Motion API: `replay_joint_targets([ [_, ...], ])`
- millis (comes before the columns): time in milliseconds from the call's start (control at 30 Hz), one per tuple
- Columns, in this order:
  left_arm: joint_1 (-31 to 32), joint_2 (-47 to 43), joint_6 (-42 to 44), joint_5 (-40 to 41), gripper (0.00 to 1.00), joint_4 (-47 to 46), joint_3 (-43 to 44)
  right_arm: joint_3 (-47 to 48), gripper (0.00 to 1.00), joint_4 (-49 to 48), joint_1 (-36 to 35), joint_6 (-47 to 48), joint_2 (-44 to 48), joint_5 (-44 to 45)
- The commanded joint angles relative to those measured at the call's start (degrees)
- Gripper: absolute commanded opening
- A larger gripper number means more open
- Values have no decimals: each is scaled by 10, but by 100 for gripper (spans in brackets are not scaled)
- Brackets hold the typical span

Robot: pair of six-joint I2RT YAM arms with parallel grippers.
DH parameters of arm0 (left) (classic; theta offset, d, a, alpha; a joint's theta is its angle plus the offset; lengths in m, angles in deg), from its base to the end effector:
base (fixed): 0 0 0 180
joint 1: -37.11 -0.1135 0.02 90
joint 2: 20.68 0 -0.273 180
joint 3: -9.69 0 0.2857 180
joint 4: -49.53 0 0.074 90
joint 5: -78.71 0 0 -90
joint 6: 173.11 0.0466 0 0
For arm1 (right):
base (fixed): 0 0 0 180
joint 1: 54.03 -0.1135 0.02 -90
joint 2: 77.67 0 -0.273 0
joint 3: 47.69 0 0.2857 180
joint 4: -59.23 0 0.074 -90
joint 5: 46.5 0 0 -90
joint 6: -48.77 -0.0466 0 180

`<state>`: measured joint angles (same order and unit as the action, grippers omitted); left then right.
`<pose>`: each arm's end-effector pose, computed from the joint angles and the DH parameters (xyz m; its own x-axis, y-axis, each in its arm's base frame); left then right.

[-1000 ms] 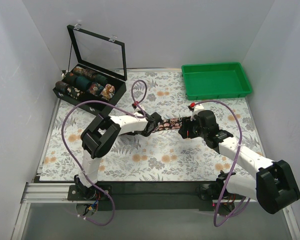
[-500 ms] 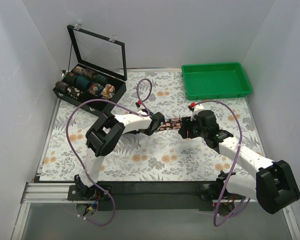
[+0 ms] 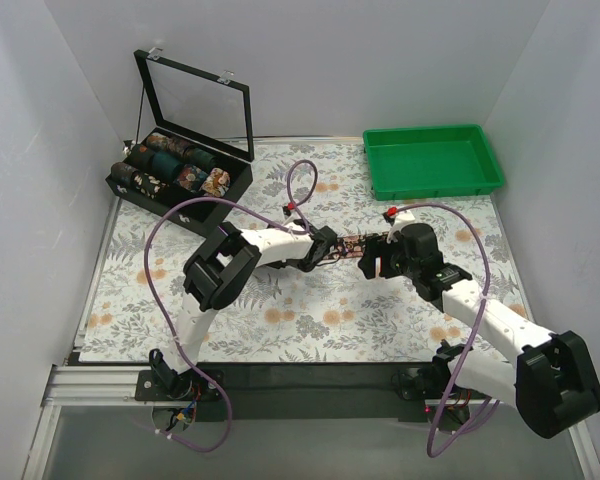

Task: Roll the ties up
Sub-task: Roll the tie

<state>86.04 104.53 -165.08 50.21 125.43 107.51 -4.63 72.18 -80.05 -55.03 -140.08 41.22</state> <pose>0.2995 -0.2814 0.1115 -0.5769 -0.0571 -0.8148 -0.5643 0.7490 0.3471 0.2374 0.1179 0.1964 -0.5781 -0.0170 -0.8158 -0.3405 0.9136 0.2223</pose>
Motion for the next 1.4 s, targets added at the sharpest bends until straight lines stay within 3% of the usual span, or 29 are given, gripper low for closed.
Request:
replay_joint_targets([
  [0,6,-1,10,6,30,-21,22,-3,71,-6,4,-1,29,41],
  [167,11,12,18,3,33,-21,34,-7,78,16,5,-1,56,70],
  [600,19,2,91,-67,44,-97,19,-16,79,29,6,-1,88,86],
  [833,20,-44,125,-130,51,-149,0,-15,79,30,6,-3,94,86],
  [1100,24,-55,149,-154,49,-167,-20,-17,87,36,7,-1,121,107],
  [1367,38,-51,182,-134,34,-174,-25,-16,87,36,7,0,124,107],
])
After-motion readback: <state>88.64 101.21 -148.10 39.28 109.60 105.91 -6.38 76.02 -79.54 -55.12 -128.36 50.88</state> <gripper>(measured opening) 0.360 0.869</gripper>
